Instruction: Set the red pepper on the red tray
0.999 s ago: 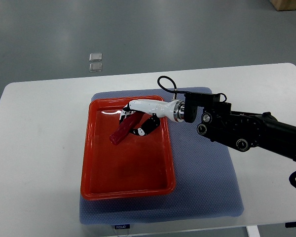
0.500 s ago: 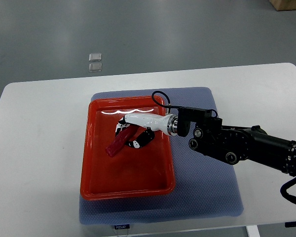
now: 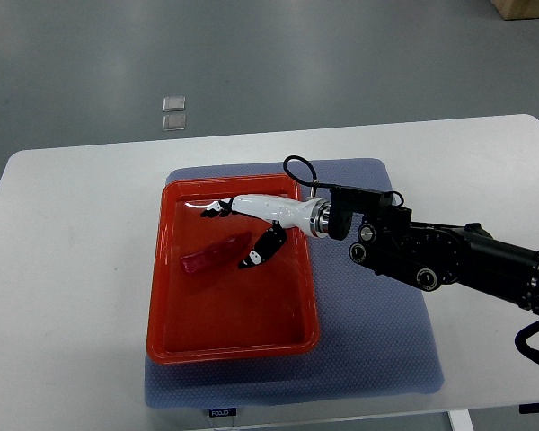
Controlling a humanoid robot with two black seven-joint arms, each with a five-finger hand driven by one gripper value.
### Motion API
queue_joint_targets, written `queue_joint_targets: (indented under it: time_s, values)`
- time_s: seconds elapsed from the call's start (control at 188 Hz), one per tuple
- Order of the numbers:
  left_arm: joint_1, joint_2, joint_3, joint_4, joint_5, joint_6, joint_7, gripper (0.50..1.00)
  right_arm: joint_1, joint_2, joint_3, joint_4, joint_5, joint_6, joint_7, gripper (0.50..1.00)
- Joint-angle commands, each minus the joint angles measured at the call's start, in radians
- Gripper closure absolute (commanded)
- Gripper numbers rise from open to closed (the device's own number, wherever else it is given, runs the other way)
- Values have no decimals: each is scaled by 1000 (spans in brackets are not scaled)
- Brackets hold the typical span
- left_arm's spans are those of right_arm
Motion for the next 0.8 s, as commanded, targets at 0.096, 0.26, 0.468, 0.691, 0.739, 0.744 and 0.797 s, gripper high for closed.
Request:
queue_joint_targets:
  time_s: [0.096, 0.26, 0.468, 0.691, 0.739, 0.744, 0.797]
  values:
    - [0, 0, 0, 2, 0, 0, -1, 500, 31, -47, 111, 3, 122, 6, -1, 609]
    - [0, 0, 0, 2, 0, 0, -1, 500, 12, -65, 244, 5, 312, 4, -1, 609]
    - [0, 0, -2, 0, 0, 0, -1, 500, -109, -56, 449, 2, 654, 0, -1, 595]
    - [0, 0, 0, 0, 2, 0, -1, 500, -233, -62, 679, -8, 1071, 23, -2, 595]
    - [0, 0, -2, 0, 0, 0, -1, 500, -253, -65, 706, -15, 1140, 44, -5, 593]
    - [0, 0, -2, 0, 0, 0, -1, 500, -253, -65, 706, -15, 1140, 44, -5, 593]
    - [0, 0, -2, -2, 0, 0, -1, 500, -285, -67, 731, -38, 1226, 93, -4, 589]
